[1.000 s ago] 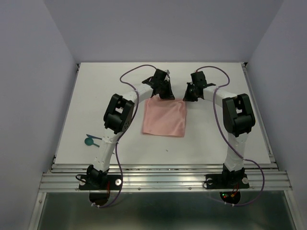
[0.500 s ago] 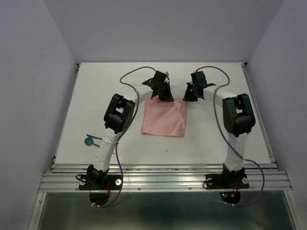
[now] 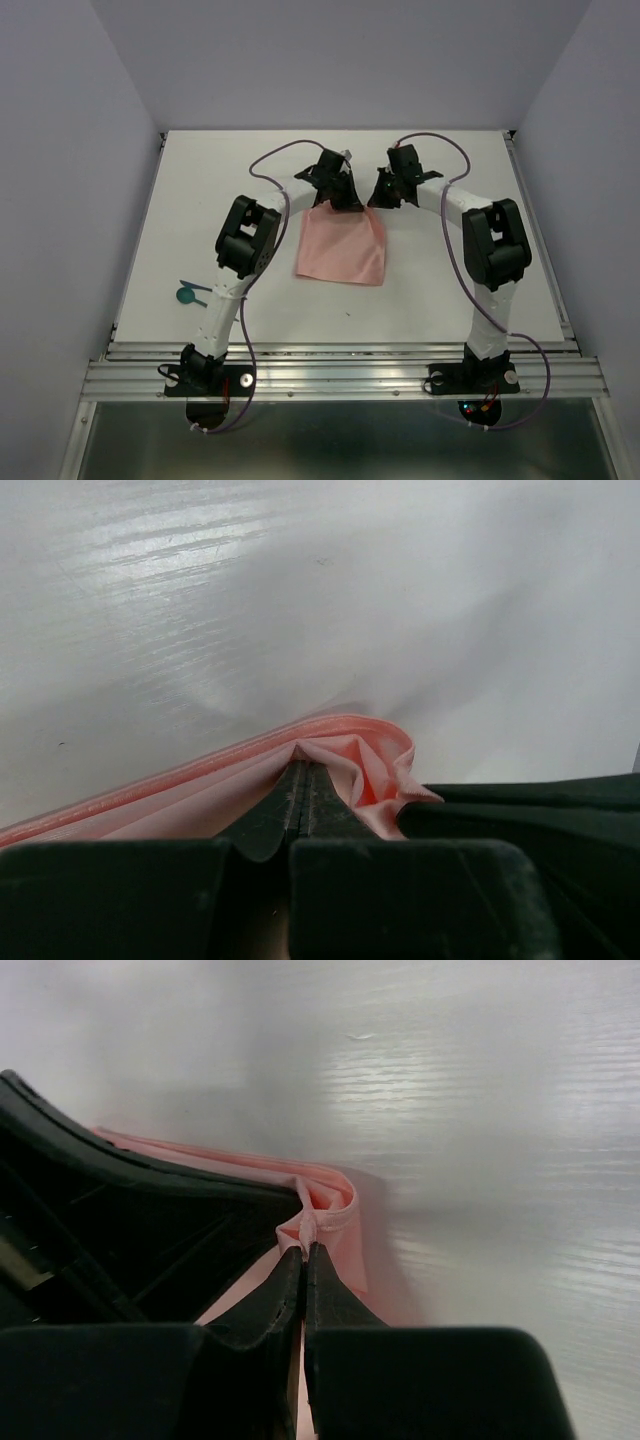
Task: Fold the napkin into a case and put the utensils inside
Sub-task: Pick up the lower triangle-folded napkin from the center of the board.
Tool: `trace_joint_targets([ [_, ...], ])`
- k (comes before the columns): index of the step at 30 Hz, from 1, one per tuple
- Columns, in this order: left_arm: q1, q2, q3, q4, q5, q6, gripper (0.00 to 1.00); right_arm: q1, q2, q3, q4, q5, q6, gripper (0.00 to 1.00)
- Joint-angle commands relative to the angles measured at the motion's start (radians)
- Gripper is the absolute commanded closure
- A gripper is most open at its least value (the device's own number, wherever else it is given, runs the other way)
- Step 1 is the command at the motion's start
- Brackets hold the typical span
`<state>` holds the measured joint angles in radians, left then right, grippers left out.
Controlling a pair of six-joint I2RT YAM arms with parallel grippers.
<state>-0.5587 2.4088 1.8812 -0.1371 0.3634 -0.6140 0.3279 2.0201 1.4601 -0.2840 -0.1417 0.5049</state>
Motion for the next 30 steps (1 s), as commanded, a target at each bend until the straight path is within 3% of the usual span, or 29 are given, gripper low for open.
trace_joint_targets([
  [1, 0.008, -0.008, -0.062, -0.045, -0.040, 0.020, 1.00, 0.034, -0.017, 0.078, 0.011, -0.029, 0.033, 0.99],
  [30, 0.040, -0.149, -0.178, -0.001, -0.012, 0.000, 1.00, 0.085, 0.120, 0.128, 0.022, 0.076, 0.346, 0.99],
])
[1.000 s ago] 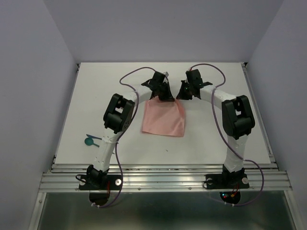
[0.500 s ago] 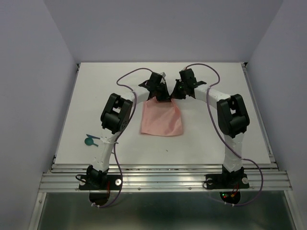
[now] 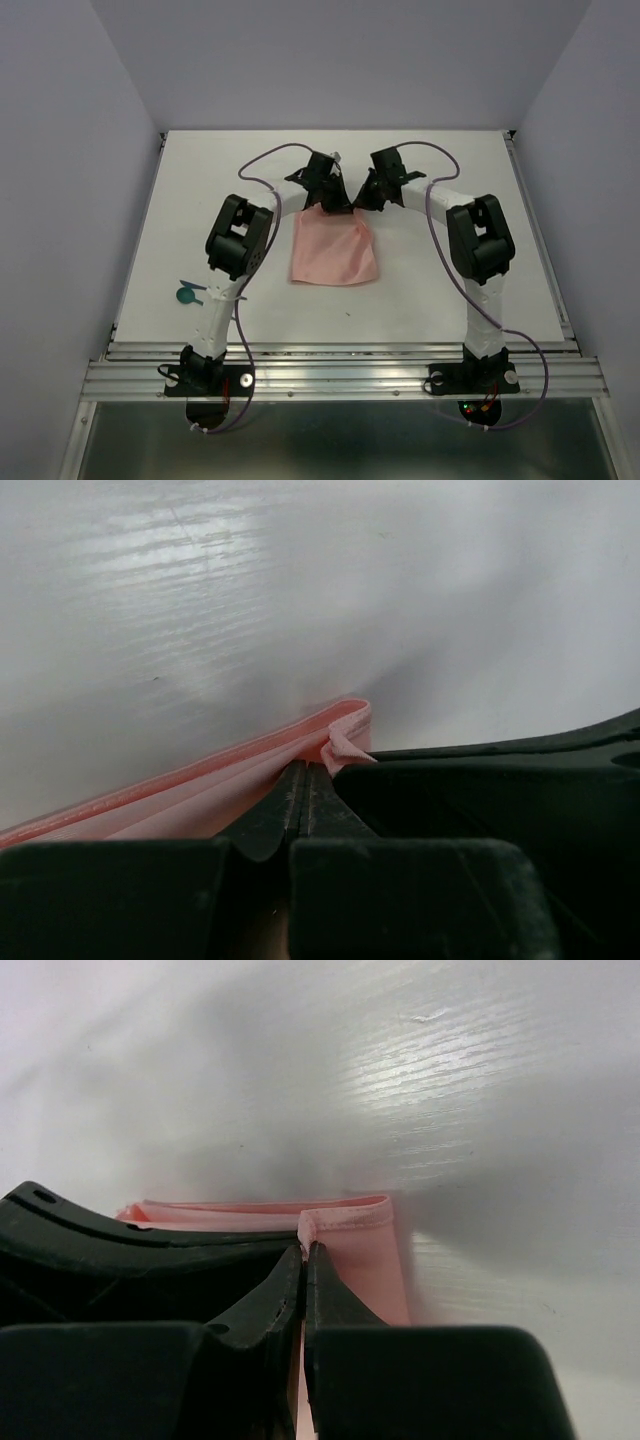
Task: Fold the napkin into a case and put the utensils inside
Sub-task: Pick up the lower triangle-folded napkin from the center of the board.
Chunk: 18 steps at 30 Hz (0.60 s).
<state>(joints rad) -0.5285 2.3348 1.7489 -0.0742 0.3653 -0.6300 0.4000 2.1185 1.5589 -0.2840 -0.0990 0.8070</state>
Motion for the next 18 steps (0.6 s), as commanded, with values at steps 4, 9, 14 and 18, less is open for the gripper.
trace_joint_targets([
  [4, 0.024, -0.137, -0.072, -0.061, -0.003, 0.013, 1.00, 0.013, 0.035, 0.041, 0.016, 0.042, 0.050, 0.99],
  [9, 0.038, -0.201, -0.081, -0.075, 0.029, 0.019, 1.00, 0.013, 0.064, 0.073, -0.009, 0.044, 0.054, 0.99],
  [14, 0.047, -0.241, -0.124, -0.076, 0.044, 0.021, 1.00, 0.013, 0.087, 0.087, -0.026, 0.050, 0.055, 0.99],
  [18, 0.070, -0.265, -0.184, -0.075, 0.008, 0.024, 1.00, 0.013, 0.101, 0.099, -0.044, 0.067, 0.055, 0.99],
])
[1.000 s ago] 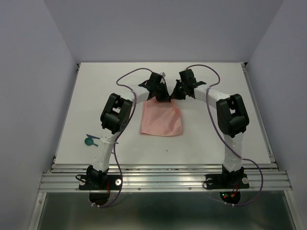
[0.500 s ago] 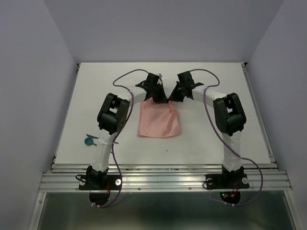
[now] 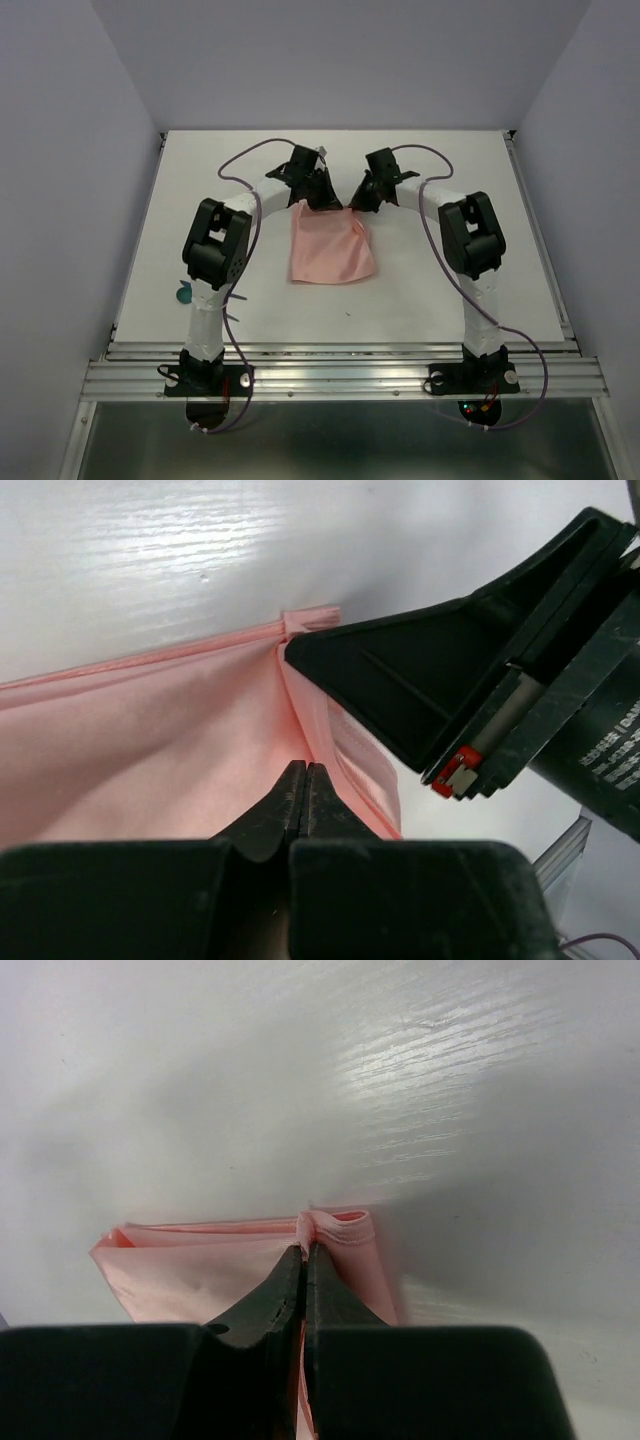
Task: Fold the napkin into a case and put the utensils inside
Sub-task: Pick up the lower triangle-folded napkin from the center of the board, then fold the lower triangle-folded napkin at the center of the board.
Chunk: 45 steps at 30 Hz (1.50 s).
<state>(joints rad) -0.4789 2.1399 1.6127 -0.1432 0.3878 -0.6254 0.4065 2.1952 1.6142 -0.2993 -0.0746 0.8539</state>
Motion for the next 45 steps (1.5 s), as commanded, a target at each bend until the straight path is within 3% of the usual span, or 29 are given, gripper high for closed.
trace_joint_targets([
  [1, 0.028, -0.074, -0.078, -0.007, -0.024, 0.021, 1.00, 0.015, 0.026, 0.050, -0.035, 0.055, 0.007, 0.99],
  [17, 0.060, -0.054, -0.243, -0.022, -0.118, 0.052, 1.00, 0.063, 0.014, 0.116, -0.119, 0.216, -0.026, 0.99],
  [36, 0.057, -0.048, -0.247, -0.009, -0.089, 0.055, 1.00, 0.100, 0.074, 0.197, -0.161, 0.243, -0.009, 0.99],
  [45, 0.057, -0.087, -0.266, -0.009, -0.083, 0.055, 1.00, 0.109, 0.116, 0.185, -0.170, 0.368, 0.019, 0.99],
])
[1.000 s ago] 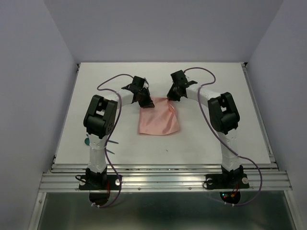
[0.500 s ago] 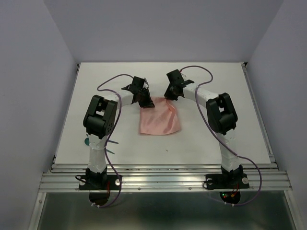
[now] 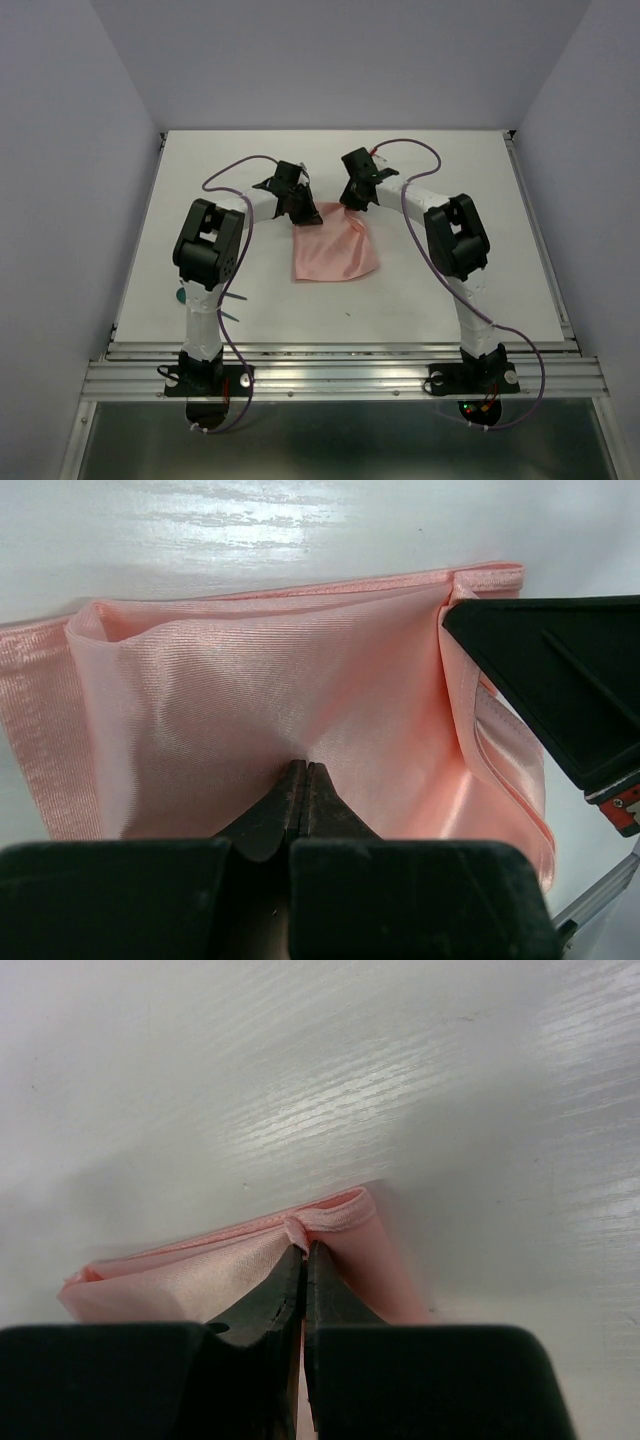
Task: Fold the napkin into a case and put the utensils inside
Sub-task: Fold the lower triangle-folded napkin at the center of the board.
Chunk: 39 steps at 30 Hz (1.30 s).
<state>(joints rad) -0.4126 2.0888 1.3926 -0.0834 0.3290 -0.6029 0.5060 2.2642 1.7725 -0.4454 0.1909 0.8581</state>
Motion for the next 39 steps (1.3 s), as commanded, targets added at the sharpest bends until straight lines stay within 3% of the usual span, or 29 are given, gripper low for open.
trace_joint_targets([
  [1, -0.009, -0.048, -0.047, -0.069, -0.025, 0.029, 1.00, 0.009, 0.052, 0.028, -0.029, 0.108, 0.016, 0.99],
  [7, -0.011, -0.144, -0.066, -0.032, -0.016, -0.001, 1.00, 0.019, 0.074, 0.042, -0.050, 0.137, 0.013, 0.99],
  [12, -0.022, -0.154, -0.043, -0.004, 0.033, -0.026, 0.72, 0.028, 0.080, 0.056, -0.064, 0.148, 0.016, 0.99],
  [16, -0.046, -0.158, -0.050, 0.048, 0.065, -0.058, 0.59, 0.028, 0.083, 0.065, -0.078, 0.142, 0.021, 0.99],
  [17, -0.051, -0.156, -0.052, 0.056, 0.073, -0.072, 0.51, 0.028, 0.083, 0.067, -0.078, 0.137, 0.022, 0.99],
  [21, -0.069, -0.135, -0.066, 0.109, 0.110, -0.115, 0.43, 0.028, 0.083, 0.067, -0.078, 0.128, 0.022, 0.99],
  [32, -0.075, -0.093, -0.153, 0.365, 0.179, -0.336, 0.46, 0.037, 0.074, 0.067, -0.076, 0.127, 0.022, 0.99],
  [39, -0.080, -0.056, -0.165, 0.435, 0.185, -0.400, 0.46, 0.037, 0.072, 0.067, -0.076, 0.125, 0.022, 0.99],
])
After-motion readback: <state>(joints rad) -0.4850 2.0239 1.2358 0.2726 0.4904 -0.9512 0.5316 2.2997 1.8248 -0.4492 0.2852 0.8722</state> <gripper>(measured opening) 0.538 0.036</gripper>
